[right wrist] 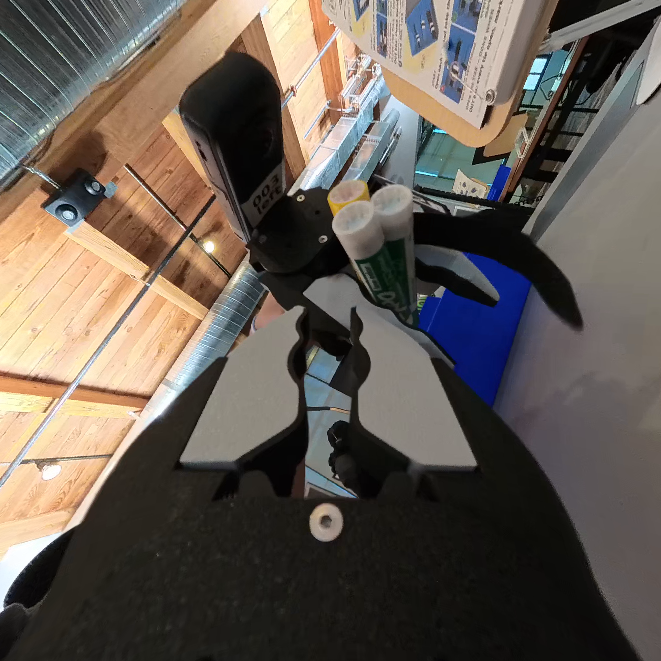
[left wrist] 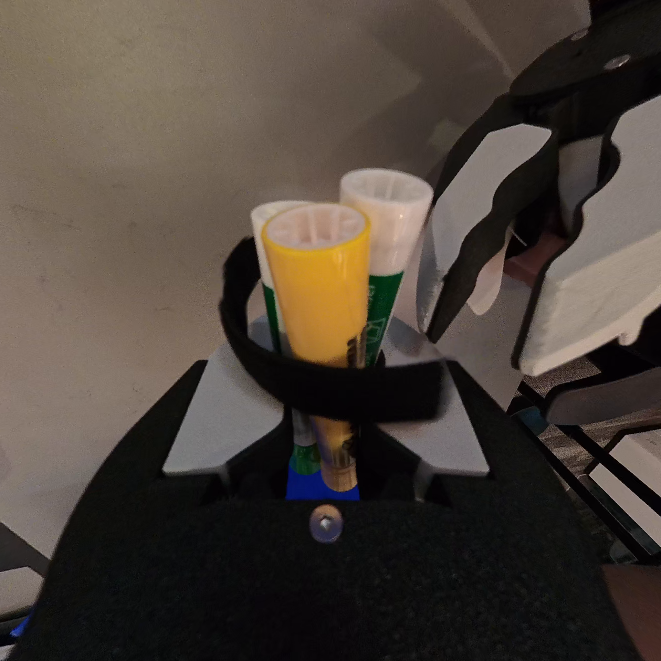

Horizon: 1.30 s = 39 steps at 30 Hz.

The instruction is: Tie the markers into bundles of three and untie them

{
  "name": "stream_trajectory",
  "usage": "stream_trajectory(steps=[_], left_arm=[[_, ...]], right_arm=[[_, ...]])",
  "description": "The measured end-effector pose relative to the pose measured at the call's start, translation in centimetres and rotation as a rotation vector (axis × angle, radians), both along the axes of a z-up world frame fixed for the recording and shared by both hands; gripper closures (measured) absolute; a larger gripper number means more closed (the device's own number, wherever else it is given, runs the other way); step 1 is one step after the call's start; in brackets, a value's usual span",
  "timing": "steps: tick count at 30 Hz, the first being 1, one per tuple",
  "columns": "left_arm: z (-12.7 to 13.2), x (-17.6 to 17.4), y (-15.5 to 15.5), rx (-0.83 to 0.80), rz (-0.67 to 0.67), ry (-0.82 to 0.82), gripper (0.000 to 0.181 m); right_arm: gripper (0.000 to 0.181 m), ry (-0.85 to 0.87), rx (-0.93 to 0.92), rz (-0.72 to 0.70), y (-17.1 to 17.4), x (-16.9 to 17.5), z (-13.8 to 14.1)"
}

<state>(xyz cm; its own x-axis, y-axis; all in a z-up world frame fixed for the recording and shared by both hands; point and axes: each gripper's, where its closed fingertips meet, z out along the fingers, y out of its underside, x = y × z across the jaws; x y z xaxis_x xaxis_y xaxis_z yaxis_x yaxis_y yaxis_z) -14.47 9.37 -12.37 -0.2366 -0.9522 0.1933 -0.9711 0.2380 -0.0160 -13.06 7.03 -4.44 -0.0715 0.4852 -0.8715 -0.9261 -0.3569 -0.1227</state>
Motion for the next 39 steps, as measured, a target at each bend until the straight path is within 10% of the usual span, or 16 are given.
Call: stream_trajectory(steps=[1, 7, 14, 19, 23, 29, 39], left_arm=[[0.0, 0.0, 0.1, 0.004, -0.001, 0.001, 0.14], [0.2, -0.6, 0.5, 0.012, 0.006, 0.008, 0.141], [0.4, -2.7, 1.8, 0.027, 0.049, 0.01, 0.141], [0.1, -4.1, 1.9, 0.025, 0.067, 0.014, 0.141], [-0.2, -4.7, 2.2, 0.02, 0.084, 0.011, 0.14], [-0.7, -4.8, 2.2, 0.017, 0.076, 0.009, 0.141], [-1.1, -3.3, 1.7, -0.001, 0.036, -0.011, 0.14]], right_arm=[[0.161, -0.003, 0.003, 0.006, 0.0, 0.0, -0.1], [0.154, -0.144, 0.017, 0.075, -0.6, 0.1, -0.7], [0.129, -1.394, 0.138, 0.233, 0.5, 3.3, -6.1], [0.131, -1.979, 0.456, 0.555, -0.7, 2.7, -10.5], [0.145, -2.265, 0.647, 0.291, 2.4, 3.4, -10.9], [0.18, -2.153, 0.643, 0.496, 2.1, 2.4, -12.4], [0.18, -1.218, 0.502, 0.87, -3.6, -0.4, 0.4]])
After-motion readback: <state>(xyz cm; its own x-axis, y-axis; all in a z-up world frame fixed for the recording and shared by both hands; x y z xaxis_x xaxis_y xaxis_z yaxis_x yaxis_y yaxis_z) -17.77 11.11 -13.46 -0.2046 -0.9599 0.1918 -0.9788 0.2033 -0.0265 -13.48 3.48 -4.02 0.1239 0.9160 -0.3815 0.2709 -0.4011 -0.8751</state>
